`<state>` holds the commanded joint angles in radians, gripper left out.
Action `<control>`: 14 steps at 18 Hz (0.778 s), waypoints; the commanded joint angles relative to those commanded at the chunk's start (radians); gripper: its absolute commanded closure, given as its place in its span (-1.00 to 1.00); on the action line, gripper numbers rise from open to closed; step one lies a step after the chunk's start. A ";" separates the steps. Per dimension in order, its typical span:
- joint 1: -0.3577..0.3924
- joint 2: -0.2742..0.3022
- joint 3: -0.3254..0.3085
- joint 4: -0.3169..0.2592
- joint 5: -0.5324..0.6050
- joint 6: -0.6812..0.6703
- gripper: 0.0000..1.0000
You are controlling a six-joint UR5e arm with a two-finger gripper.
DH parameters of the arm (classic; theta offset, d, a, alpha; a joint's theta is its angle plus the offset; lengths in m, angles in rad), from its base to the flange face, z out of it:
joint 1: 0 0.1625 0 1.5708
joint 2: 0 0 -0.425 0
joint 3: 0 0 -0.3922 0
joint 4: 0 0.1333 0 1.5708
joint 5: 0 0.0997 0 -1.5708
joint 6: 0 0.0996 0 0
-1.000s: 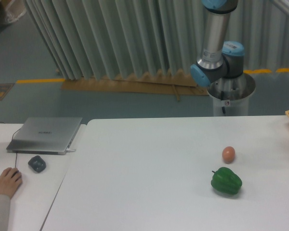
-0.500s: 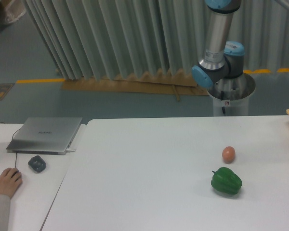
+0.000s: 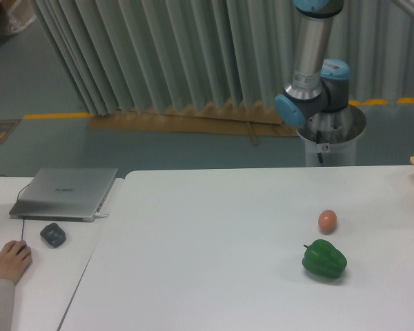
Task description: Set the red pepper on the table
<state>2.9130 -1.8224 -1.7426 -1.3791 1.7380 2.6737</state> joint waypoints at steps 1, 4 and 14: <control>0.002 0.000 -0.002 0.000 -0.002 0.000 -1.00; -0.005 -0.003 -0.008 0.003 -0.011 -0.027 -1.00; -0.002 -0.008 -0.026 0.006 -0.006 -0.043 -1.00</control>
<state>2.9115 -1.8300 -1.7686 -1.3729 1.7318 2.6308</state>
